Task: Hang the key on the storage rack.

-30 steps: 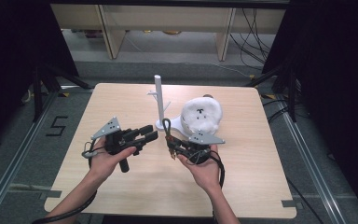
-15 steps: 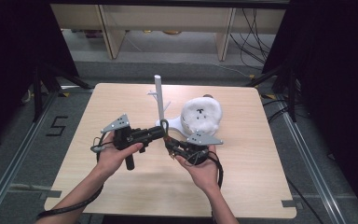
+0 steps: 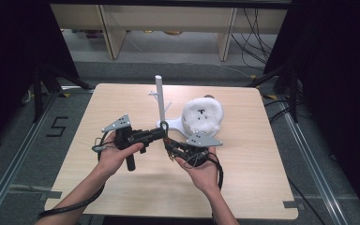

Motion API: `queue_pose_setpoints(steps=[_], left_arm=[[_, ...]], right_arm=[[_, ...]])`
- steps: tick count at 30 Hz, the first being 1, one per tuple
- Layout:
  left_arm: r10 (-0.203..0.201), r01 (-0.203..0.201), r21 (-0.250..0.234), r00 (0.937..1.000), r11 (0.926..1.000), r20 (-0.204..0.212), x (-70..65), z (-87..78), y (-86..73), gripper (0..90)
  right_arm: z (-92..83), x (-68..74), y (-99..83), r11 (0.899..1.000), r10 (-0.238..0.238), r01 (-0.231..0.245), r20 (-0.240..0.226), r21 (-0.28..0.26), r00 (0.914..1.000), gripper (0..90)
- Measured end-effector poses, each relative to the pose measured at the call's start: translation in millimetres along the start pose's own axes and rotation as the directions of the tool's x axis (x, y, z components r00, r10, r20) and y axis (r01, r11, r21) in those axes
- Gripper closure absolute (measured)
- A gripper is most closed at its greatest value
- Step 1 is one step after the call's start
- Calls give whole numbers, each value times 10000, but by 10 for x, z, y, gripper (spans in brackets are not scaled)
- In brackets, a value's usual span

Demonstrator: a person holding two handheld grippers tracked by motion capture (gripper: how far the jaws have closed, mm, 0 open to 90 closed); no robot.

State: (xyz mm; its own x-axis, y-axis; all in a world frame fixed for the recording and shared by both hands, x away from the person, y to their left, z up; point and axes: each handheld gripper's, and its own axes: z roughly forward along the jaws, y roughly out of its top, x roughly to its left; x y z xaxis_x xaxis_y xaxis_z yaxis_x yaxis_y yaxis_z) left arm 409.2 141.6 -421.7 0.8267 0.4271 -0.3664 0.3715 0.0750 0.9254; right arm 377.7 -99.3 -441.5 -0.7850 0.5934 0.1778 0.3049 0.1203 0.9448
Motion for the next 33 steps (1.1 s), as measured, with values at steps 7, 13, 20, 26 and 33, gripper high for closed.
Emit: queue_pose_setpoints(steps=[7,13,20,26,33], left_arm=[[307,-307,113,9995,9995,-42,-24,-11,14,836],[610,-609,206,9981,9979,-43,-50,-18,39,841],[956,-949,166,9943,9953,-477,-19,-48,71,841],[1074,-1066,146,9911,9942,-784,16,-82,97,841],[1291,-1287,112,9841,9916,-1223,67,-125,146,841]], right_arm=[[0,7,1,9999,-106,105,-55,-62,9999,795],[-2,30,18,9998,-215,214,75,40,9997,766],[-16,24,28,9983,-569,566,263,107,9980,645],[-85,28,16,9983,-539,524,696,237,9961,606],[-153,-8,4,9974,-698,682,752,242,9947,586]])
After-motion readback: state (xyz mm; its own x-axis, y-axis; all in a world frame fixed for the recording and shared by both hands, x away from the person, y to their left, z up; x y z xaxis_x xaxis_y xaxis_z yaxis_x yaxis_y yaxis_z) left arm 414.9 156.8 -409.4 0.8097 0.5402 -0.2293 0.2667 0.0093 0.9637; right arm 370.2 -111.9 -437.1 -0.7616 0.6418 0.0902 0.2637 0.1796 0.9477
